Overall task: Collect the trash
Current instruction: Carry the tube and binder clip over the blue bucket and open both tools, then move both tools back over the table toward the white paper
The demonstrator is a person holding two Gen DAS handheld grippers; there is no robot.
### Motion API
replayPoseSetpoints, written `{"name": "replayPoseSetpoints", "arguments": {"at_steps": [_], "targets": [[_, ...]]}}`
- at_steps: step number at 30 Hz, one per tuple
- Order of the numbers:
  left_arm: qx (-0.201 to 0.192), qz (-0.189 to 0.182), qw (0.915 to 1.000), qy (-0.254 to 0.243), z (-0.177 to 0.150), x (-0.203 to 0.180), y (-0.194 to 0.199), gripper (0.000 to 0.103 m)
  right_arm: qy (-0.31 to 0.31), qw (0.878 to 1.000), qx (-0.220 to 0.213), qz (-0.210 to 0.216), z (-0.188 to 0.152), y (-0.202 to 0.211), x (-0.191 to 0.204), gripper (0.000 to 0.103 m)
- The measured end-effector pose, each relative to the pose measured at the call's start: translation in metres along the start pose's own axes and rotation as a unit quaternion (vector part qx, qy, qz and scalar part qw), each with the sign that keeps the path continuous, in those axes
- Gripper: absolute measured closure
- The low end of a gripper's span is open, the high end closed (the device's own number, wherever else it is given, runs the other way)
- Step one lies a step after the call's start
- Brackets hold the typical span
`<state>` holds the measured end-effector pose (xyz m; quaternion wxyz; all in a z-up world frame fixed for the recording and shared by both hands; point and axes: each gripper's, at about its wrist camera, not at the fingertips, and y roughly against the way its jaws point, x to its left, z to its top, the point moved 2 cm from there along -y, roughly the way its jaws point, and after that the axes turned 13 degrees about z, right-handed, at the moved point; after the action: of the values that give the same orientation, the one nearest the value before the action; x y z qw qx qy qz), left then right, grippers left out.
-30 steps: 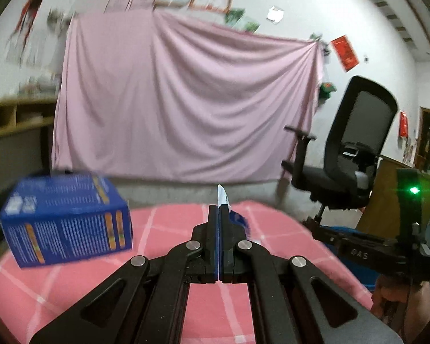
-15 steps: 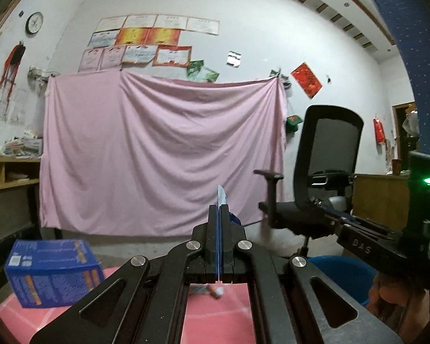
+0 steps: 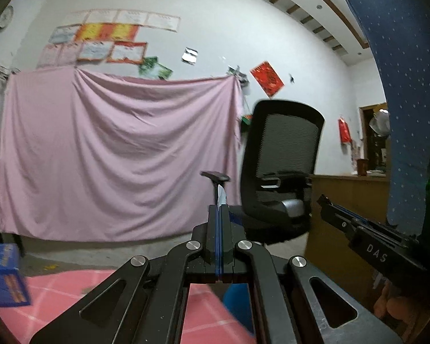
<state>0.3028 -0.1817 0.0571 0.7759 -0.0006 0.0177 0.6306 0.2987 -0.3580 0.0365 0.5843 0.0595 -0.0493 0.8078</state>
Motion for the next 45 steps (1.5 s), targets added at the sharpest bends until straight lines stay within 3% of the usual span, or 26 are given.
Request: {"name": "replayPoseSetpoints", "arguments": {"at_steps": [6, 13, 17, 21, 25, 28, 33, 35, 39, 45], "targets": [[0.052, -0.021, 0.9984, 0.009, -0.010, -0.032, -0.037, 0.103, -0.082, 0.996, 0.037, -0.029, -0.016, 0.000, -0.046, 0.089], [0.122, -0.044, 0.9915, 0.012, -0.025, -0.052, -0.075, 0.103, -0.118, 0.988, 0.085, -0.048, -0.034, -0.010, -0.070, 0.088], [0.175, -0.050, 0.9833, 0.009, -0.038, -0.054, -0.095, 0.103, -0.143, 0.983, 0.102, -0.053, -0.043, -0.011, -0.079, 0.088], [0.236, -0.059, 0.9696, 0.026, -0.049, -0.052, -0.114, 0.103, -0.159, 0.980, 0.109, -0.055, -0.049, -0.011, -0.086, 0.088], [0.274, -0.063, 0.9591, 0.032, -0.058, -0.050, -0.122, 0.103, -0.170, 0.977, 0.119, -0.056, -0.053, -0.013, -0.087, 0.088], [0.286, -0.061, 0.9558, 0.028, -0.063, -0.049, -0.125, 0.103, -0.172, 0.976, 0.121, -0.056, -0.052, -0.013, -0.088, 0.086], [0.300, -0.054, 0.9522, 0.024, -0.065, -0.044, -0.126, 0.102, -0.174, 0.975, 0.123, -0.057, -0.052, -0.016, -0.088, 0.075], [0.300, -0.049, 0.9524, 0.026, -0.065, -0.040, -0.121, 0.099, -0.177, 0.975, 0.122, -0.056, -0.051, -0.015, -0.088, 0.075], [0.295, -0.041, 0.9538, 0.042, -0.064, -0.030, -0.114, 0.081, -0.173, 0.977, 0.114, -0.056, -0.046, -0.012, -0.085, 0.069], [0.278, -0.023, 0.9593, 0.042, -0.053, -0.015, -0.107, 0.078, -0.167, 0.978, 0.109, -0.054, -0.041, -0.012, -0.080, 0.063]]}}
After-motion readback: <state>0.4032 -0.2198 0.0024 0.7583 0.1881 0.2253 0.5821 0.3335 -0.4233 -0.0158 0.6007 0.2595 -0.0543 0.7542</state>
